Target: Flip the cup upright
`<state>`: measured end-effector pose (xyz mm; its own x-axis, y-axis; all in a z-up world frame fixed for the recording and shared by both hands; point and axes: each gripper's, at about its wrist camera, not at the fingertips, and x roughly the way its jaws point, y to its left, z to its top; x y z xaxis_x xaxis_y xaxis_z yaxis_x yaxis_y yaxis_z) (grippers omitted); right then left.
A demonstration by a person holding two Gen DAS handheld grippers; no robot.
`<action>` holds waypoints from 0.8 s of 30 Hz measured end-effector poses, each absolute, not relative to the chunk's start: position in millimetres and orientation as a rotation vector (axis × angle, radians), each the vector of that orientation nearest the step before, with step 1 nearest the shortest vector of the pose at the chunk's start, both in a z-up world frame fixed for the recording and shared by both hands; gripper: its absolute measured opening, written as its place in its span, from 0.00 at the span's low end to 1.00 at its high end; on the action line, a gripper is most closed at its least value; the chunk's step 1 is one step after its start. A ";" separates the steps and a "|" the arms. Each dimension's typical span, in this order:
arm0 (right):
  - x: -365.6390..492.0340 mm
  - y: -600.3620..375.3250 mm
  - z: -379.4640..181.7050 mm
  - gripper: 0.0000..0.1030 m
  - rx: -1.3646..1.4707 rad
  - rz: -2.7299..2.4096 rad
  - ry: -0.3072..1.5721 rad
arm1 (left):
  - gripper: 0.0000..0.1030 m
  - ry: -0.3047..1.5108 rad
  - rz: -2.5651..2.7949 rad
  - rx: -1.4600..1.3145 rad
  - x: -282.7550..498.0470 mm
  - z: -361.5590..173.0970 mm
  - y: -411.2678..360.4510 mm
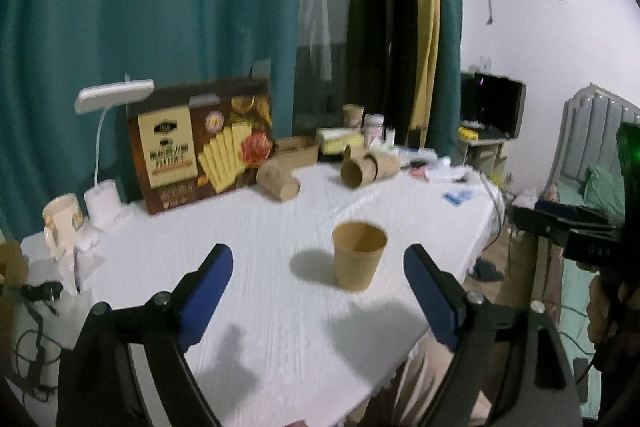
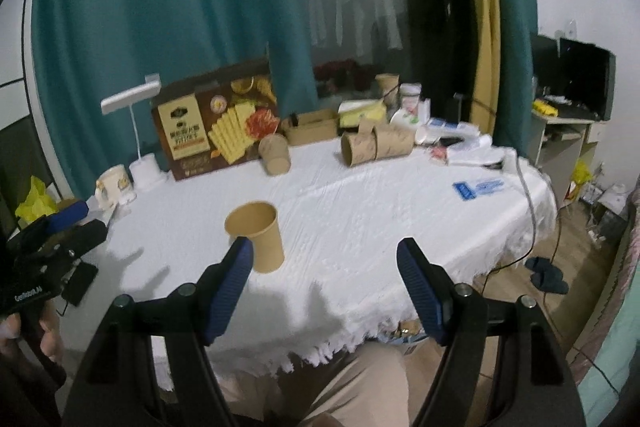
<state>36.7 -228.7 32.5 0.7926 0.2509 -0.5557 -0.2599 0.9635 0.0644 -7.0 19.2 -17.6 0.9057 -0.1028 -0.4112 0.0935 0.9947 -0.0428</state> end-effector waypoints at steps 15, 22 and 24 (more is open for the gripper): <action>5.5 -228.3 97.8 0.71 -0.051 0.233 0.420 | 0.88 0.221 -0.055 -0.008 -21.6 46.0 27.3; -4.9 -214.1 115.7 0.79 -0.042 0.256 0.356 | 0.99 0.157 -0.053 -0.013 -35.2 55.6 38.5; -3.7 -207.2 116.5 0.80 -0.046 0.255 0.351 | 0.99 0.156 -0.038 -0.005 -36.1 56.0 41.4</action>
